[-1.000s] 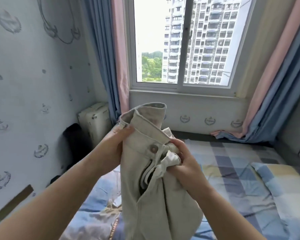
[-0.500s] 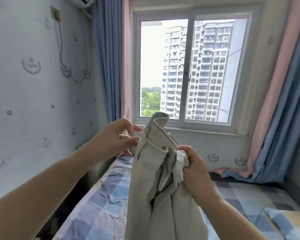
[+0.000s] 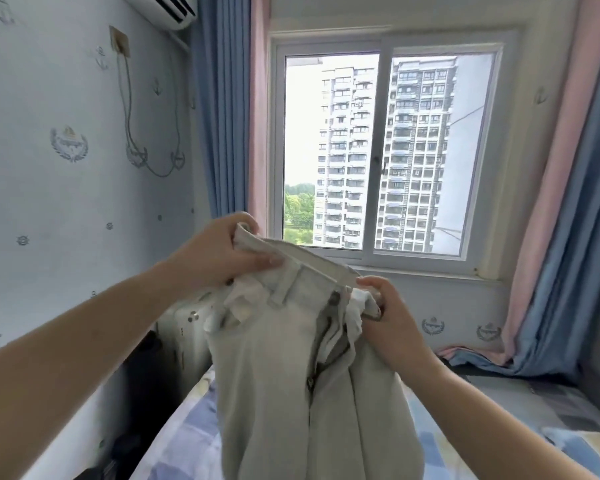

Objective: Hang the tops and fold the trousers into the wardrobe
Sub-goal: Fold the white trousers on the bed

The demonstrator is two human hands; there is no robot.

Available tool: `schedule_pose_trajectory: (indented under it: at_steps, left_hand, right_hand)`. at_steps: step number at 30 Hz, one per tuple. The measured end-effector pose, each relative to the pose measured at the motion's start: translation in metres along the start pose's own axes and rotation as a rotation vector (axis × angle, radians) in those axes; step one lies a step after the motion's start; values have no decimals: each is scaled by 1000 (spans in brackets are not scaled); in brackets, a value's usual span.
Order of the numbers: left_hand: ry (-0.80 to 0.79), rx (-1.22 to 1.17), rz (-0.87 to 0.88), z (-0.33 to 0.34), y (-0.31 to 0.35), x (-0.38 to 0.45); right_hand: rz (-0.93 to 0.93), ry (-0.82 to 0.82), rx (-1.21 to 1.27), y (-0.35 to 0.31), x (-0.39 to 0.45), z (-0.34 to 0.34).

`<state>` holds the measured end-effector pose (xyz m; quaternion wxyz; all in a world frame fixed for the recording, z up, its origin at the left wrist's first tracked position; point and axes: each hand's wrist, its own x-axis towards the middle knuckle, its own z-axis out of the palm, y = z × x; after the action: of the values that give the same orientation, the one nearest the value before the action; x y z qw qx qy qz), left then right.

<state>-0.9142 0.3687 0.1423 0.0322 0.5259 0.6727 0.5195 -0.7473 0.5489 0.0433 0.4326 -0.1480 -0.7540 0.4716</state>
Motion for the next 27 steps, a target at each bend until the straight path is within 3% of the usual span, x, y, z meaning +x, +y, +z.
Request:
schedule_pose_trajectory:
  at_steps: [2, 4, 10, 17, 21, 23, 27]
  left_hand:
    - [212, 235, 40, -22, -10, 12]
    - [320, 430, 64, -42, -20, 23]
    - [338, 583, 103, -61, -35, 43]
    - [366, 617, 123, -61, -51, 53]
    - [369, 625, 136, -62, -49, 57]
    - [404, 599, 128, -66, -49, 58]
    - [438, 642, 115, -72, -53, 63]
  right_hand:
    - [0, 15, -187, 6, 9, -9]
    - [-14, -50, -399, 9, 16, -19]
    - [99, -308, -1100, 7, 36, -13]
    - [118, -532, -1269, 15, 61, -10]
    - [158, -708, -1095, 33, 58, -14]
    - [134, -684, -1079, 43, 53, -14]
    - [-57, -377, -1128, 43, 46, -8]
